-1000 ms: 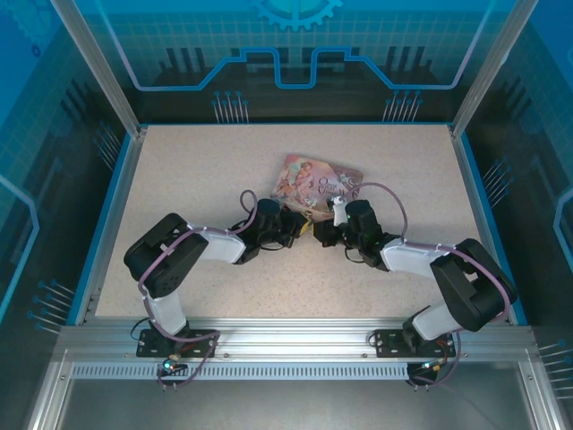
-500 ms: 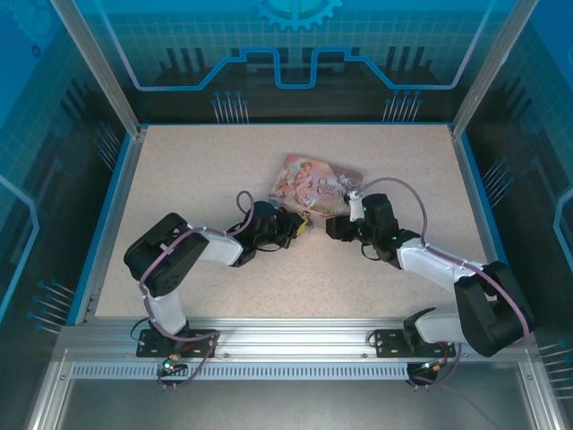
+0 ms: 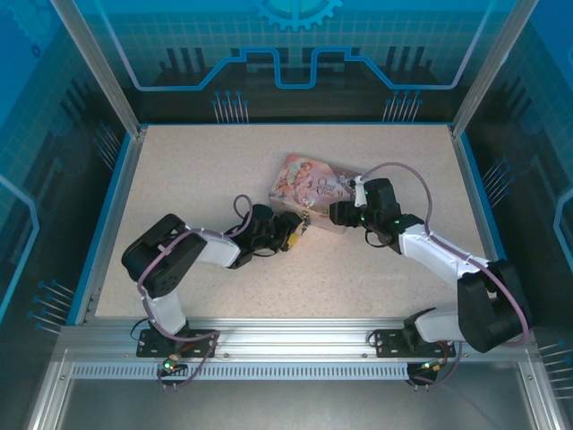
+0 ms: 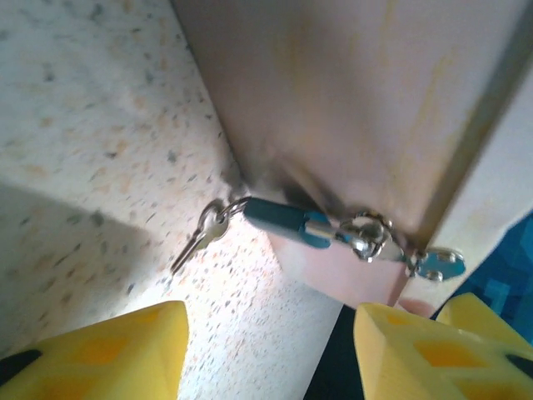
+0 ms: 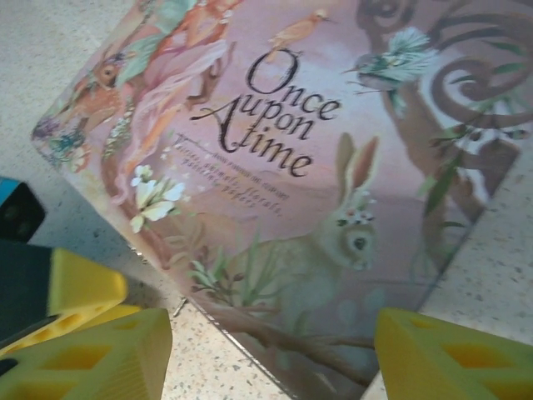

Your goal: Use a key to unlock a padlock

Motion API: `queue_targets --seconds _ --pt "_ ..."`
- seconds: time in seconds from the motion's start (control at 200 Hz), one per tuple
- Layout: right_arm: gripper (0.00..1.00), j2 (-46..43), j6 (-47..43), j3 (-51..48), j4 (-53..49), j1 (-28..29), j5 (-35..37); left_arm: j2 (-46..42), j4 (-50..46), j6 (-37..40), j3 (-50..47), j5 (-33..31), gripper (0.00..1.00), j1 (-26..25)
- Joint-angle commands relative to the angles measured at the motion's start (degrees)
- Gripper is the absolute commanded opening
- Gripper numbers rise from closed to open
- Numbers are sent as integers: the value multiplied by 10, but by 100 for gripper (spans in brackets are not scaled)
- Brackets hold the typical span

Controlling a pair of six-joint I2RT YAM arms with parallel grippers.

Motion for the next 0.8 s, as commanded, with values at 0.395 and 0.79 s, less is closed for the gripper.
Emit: queue_targets --seconds 0.395,0.79 --pt "88 -14 37 -3 -28 -66 -70 -242 -319 263 64 -61 75 120" --pt "94 45 66 13 -13 -66 -89 -202 -249 280 27 -24 78 110"
